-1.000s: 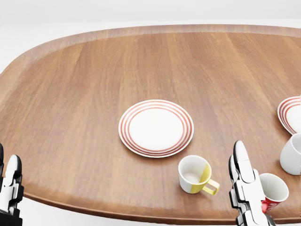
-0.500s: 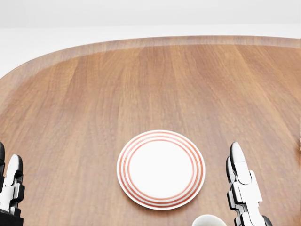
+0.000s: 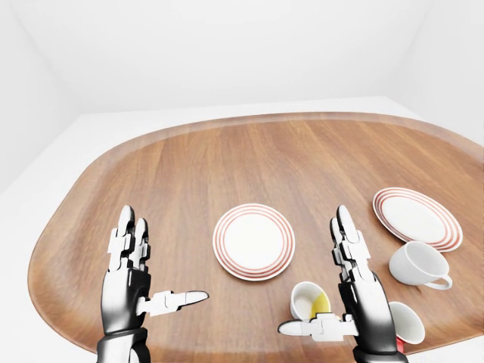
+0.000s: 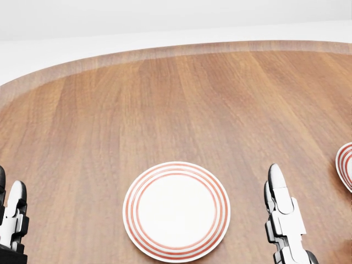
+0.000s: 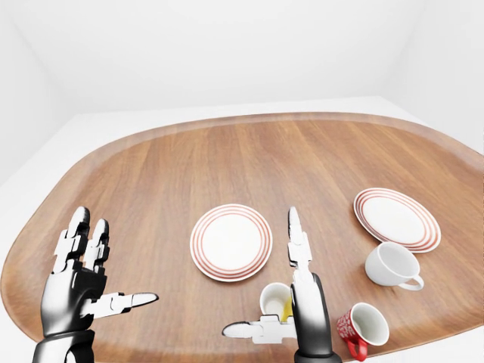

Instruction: Put the red mug on the left plate.

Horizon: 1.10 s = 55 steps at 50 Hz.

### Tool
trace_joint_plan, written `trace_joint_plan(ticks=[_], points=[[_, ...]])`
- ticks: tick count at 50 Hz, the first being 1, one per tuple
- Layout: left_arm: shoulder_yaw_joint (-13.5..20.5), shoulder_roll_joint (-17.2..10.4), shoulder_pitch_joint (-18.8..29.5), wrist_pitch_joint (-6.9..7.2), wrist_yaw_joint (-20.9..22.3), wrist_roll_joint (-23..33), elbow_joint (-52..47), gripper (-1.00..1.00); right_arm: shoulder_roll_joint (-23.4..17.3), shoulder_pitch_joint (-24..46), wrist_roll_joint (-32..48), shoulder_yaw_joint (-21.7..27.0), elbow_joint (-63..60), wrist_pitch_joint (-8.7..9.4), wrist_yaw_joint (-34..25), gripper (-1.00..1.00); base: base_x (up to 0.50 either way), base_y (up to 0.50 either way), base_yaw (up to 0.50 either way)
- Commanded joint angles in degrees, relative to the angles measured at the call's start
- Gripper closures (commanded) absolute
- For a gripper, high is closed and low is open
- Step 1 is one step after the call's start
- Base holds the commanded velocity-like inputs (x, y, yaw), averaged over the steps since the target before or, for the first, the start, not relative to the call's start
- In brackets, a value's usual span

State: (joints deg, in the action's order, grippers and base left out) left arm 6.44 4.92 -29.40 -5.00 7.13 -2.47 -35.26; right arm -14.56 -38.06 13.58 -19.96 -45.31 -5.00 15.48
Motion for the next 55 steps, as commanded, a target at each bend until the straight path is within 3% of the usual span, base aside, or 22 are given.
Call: trace_joint_plan(ticks=[1,8,20,31,47,55], points=[[0.0,0.1,-0.3,0.00,0.2,0.0,-0.1,-1.00,-0.1,0.0,0.3,-0.2,0.0,0.00,0.2,-1.00,0.51,0.04,0.00],[0.2,0.1,-0.1,0.00,0.3,-0.2,-0.1,-1.00,0.7,1.3,1.1,-0.3,0.5,0.00,0.5,-1.00,0.48,0.10,0.00],[0.1,0.1,0.0,0.00,0.2,-0.1,0.0,-1.00,0.2,1.3,1.6,-0.8,0.5,0.00,1.5,-1.00,0.08,0.01,0.00],[0.1,0.1,-0.2,0.00,0.3,-0.1,-0.2,-1.00,-0.5,1.3,2.0,-1.6,0.6,0.00,1.8,-1.00,0.15,0.46,0.00],[0.2,0.1,0.0,0.00,0.3,-0.2,-0.1,-1.00,-0.7,1.1,0.6,-1.2,0.5,0.00,1.1,-1.00,0.12,0.00,0.00],[0.4,0.1,0.2,0.00,0.3,-0.3,0.0,-1.00,-0.7,1.1,0.6,-1.3,0.6,0.00,0.7,-1.00,0.50,-0.06,0.00]])
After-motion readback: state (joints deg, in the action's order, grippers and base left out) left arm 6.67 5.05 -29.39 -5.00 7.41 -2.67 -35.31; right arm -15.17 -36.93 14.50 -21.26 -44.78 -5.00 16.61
